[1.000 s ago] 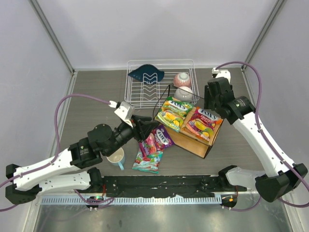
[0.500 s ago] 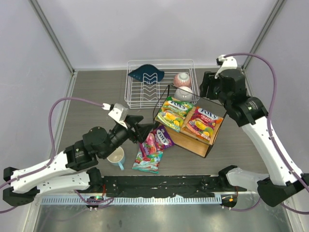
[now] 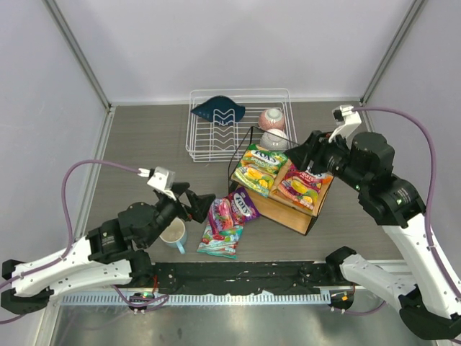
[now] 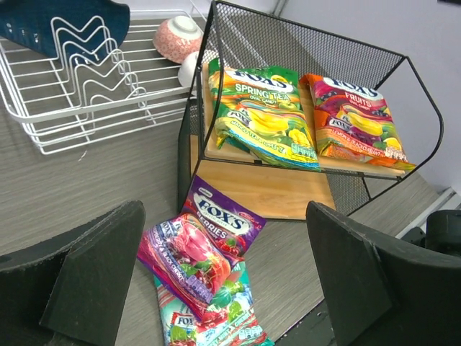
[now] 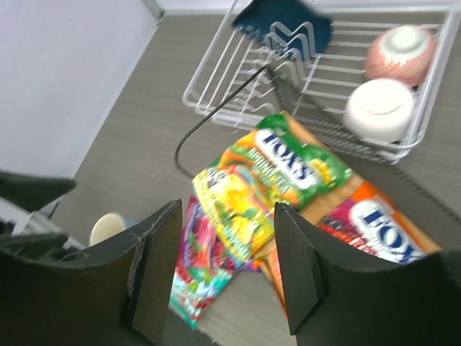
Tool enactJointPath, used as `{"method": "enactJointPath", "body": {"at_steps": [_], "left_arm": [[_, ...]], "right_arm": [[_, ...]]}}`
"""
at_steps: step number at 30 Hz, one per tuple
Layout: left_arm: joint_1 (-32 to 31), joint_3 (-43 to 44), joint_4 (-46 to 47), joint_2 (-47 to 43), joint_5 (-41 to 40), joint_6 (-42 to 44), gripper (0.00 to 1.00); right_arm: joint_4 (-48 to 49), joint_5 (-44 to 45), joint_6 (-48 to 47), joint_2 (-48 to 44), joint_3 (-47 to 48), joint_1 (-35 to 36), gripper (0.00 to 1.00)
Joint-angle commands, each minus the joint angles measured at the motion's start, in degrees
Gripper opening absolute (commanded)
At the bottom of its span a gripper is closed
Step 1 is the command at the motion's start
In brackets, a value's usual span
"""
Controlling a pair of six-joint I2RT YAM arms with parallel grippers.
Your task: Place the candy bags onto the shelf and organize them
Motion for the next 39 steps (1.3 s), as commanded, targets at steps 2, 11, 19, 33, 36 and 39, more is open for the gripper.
{"method": "enactJointPath", "body": {"at_steps": [2,11,19,33,36,39], "left_arm": [[-0.2,-0.5,-3.2,-1.4,-3.9,-3.0,1.00],[-0.2,-3.3,-5.8,1.9,-3.7,-7.3,1.00],[-0.2,-10.3,-0.8,7.8,-0.8,-10.7,1.00],[1.8,-13.5,9.0,25.1,-4.5,-20.3,1.00],[3.0,-14.8,10.0,24.5,-4.4,-23.0,0.99],[4.0,-16.2,10.6,23.1,-4.4,-24.7,0.97]], "right_arm": [[-0.3,-10.5,7.4,-2.4,-2.1,3.4,0.59],[0.6,-15.0,12.9,-6.2,-9.8,8.8,0.57],[4.1,-5.7,13.0,-11.5,-7.5,8.9,0.57],[4.1,-4.7,10.3,-8.0,-6.2,8.9,0.57],[4.1,-4.6,9.9,-8.0,-6.7,8.9,0.57],[4.4,-4.4,9.9,-8.2,-7.3,8.9,0.57]]}}
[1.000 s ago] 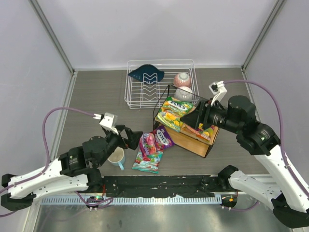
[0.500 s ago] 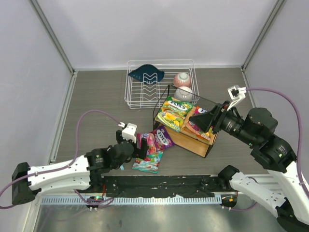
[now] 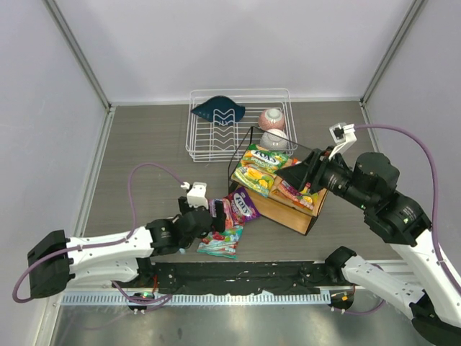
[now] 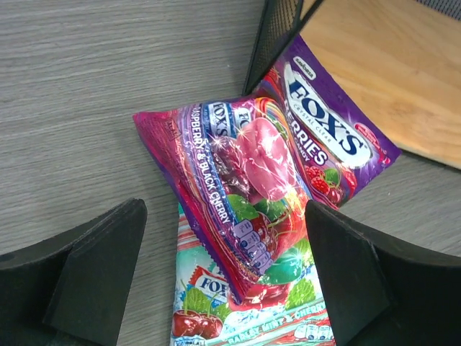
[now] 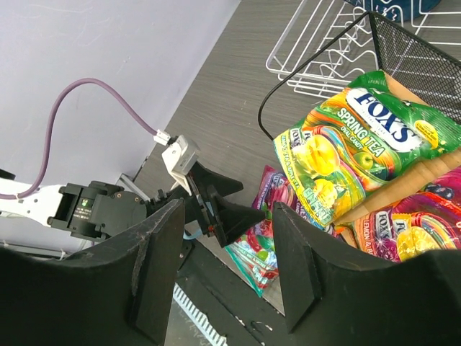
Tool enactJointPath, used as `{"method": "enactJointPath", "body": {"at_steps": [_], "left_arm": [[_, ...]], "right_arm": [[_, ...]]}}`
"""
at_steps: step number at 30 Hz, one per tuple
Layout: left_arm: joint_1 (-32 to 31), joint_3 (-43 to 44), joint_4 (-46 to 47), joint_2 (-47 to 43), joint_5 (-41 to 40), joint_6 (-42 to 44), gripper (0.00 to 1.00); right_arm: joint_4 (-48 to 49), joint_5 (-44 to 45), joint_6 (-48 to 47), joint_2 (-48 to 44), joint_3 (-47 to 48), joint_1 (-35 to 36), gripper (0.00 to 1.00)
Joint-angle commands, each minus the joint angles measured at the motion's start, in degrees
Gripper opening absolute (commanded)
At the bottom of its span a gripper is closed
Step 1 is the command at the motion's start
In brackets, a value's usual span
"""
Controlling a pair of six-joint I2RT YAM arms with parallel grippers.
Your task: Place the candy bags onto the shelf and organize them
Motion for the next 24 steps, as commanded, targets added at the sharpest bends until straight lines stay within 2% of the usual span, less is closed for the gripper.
{"method": "enactJointPath", "body": {"at_steps": [1,6,15,24], "left_arm": [[2.3,-2.0,4.1,-2.0,-1.3,-5.5,0.96],[5.7,-2.5,6.2,-1.0,3.4,-6.1,0.94],[6.0,-3.0,11.4,3.6,10.1,-10.7,0.90],[6.0,-6.3,13.2,-2.1,10.4,-14.6,0.87]], "right_arm": [[2.2,0.8,-1.3,-0.7,-0.6,0.2,0.57],[2.4,0.8,-1.4,-0.7,-0.8,0.3,0.57],[2.0,1.6,-1.4,-2.0,-1.0,0.3,0.57],[1.7,1.9,-1.3,-2.4,-1.7,0.3,0.58]]}}
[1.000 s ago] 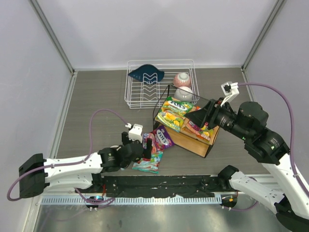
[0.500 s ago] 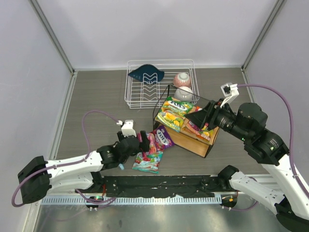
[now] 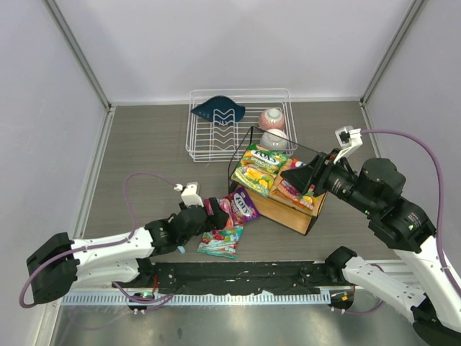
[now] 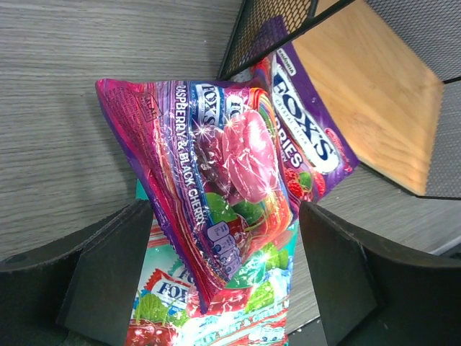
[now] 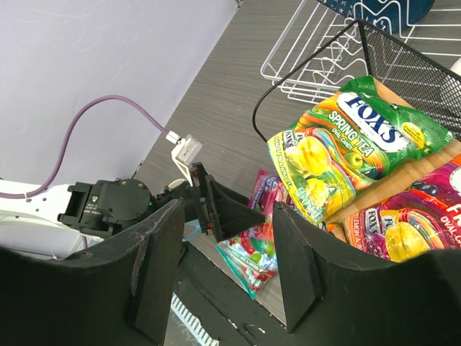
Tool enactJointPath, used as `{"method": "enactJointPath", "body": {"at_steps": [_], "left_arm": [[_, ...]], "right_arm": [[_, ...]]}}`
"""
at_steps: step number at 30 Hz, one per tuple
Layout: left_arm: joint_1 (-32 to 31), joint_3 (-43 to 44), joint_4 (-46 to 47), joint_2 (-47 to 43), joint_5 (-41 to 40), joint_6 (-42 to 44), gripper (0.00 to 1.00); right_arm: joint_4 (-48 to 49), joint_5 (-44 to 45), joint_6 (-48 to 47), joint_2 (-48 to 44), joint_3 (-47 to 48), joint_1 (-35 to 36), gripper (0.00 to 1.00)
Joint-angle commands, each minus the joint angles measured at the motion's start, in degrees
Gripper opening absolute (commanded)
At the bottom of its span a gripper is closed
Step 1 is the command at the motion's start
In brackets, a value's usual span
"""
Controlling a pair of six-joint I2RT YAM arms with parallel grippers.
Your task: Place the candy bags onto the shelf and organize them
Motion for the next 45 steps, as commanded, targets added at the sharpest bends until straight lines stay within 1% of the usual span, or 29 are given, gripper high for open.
{"method": "enactJointPath", "body": {"at_steps": [1,5,9,13,20,27,30,37,42,43,45], "left_arm": [[0.2,-1.1,3.4,-3.9,-0.1,-3.2,0.87],[0.2,-3.0,3.7,-4.7,-0.2,-6.9,0.87],[0.2,-5.4,7.7,-4.3,-0.4,-9.9,0.87],[0.2,-5.7,8.8,-2.6,-0.4,-12.1,0.87],[0.2,-8.4,18.6,0.4,-0.8,-14.3,0.87],[0.2,-9.5,24.8,3.6,-1.9,-14.6,0.86],[0.2,-9.7,26.6,4.3,-2.1,-14.3,0.83],[0.1,-10.4,29.9,5.4,-1.7,-14.3,0.65],[-0.3,-10.5,30.7,4.8,-1.8,-14.3,0.58],[-0.4,-10.6,31.0,4.7,-1.9,-14.4,0.55],[-0.7,-10.8,32.2,4.5,-2.1,-14.4,0.52]], "right_arm": [[1.7,0.5,-0.3,-0.1,-0.6,0.2,0.58],[2.1,0.0,-0.1,-0.2,-0.5,0.2,0.58],[2.1,-0.6,-0.1,-0.4,-0.5,0.2,0.58],[1.7,-0.6,-0.2,-1.4,-0.6,0.2,0.58],[0.7,-0.6,-0.4,-2.7,-1.2,0.2,0.58],[-0.4,-0.5,-0.9,-3.5,-1.0,0.2,0.58],[-0.7,-0.5,-1.2,-3.8,-1.1,0.2,0.58],[-0.9,-0.6,-1.3,-4.2,-2.0,0.2,0.58],[-1.0,0.0,-1.1,-4.8,-2.6,0.2,0.58],[-1.0,0.0,-1.2,-4.8,-2.8,0.2,0.58],[-1.0,0.0,-1.2,-5.0,-2.9,0.2,0.58]]}}
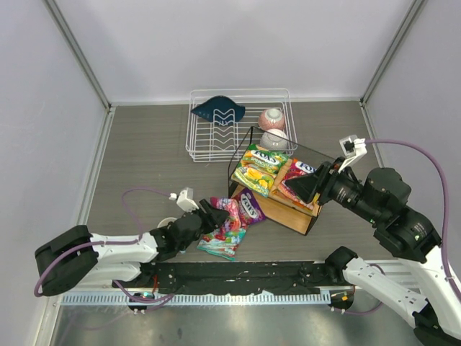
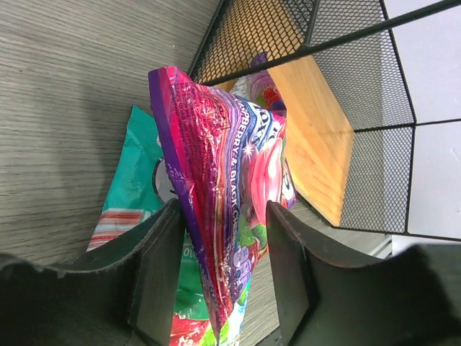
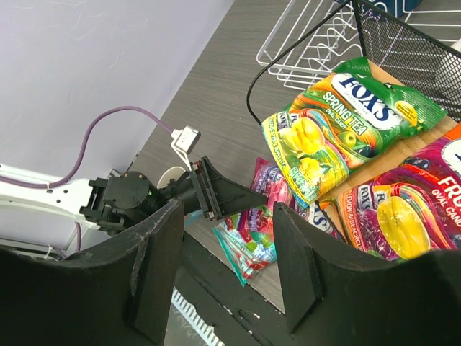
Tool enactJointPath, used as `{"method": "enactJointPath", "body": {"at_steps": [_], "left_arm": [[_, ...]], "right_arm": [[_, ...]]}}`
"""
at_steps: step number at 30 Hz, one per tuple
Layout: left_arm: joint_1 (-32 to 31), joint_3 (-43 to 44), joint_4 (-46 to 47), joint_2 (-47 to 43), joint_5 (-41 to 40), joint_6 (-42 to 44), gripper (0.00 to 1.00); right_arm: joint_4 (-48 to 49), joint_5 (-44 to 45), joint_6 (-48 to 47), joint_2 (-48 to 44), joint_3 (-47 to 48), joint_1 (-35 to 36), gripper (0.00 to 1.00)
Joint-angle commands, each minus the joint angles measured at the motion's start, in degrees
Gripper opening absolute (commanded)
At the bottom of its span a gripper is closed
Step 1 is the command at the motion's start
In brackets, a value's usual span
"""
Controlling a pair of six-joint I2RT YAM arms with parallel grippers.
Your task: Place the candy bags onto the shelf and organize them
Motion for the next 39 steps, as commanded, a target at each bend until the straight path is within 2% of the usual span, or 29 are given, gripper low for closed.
{"method": "enactJointPath", "body": {"at_steps": [1,6,15,18,19,21,28,35,36,39], "left_arm": [[-0.8,-0.7,6.4,-0.9,-1.6,-0.1,0.49],[-2.5,-0.6,10.6,0.0,-2.8,-0.1,0.38],[-4.3,0.8,14.3,4.1,-3.8,-0.5,0.29],[-4.6,1.2,15.0,5.6,-3.8,-0.5,0.27],[-4.7,1.4,15.4,6.0,-3.9,-0.5,0.27],[-4.9,1.7,15.6,6.8,-3.8,-0.6,0.27],[-5.2,1.3,16.5,8.0,-3.7,-1.2,0.29],[-5.6,-0.7,15.6,5.4,-2.4,-2.0,0.32],[-5.6,-0.8,14.1,4.8,-1.7,-2.1,0.32],[-6.0,-1.2,10.8,1.9,-1.0,-2.5,0.32]], "right_arm": [[1.4,0.2,-0.8,-0.9,-0.5,0.1,0.58],[1.5,0.2,-0.7,-1.4,-1.2,0.2,0.58],[-1.3,-0.5,-4.5,2.0,-1.1,0.2,0.58],[-1.1,1.6,-5.3,3.1,-0.6,0.2,0.59],[-1.9,5.9,-5.4,3.7,-0.2,0.1,0.60],[-2.6,9.0,-6.4,4.6,0.9,0.1,0.61],[-4.3,12.3,-13.6,13.9,6.9,0.2,0.63],[-1.3,24.1,-28.3,20.9,12.4,0.1,0.73],[-0.4,26.0,-33.4,22.3,12.9,0.1,0.73],[2.1,23.6,-43.3,24.1,11.4,-0.2,0.74]]}}
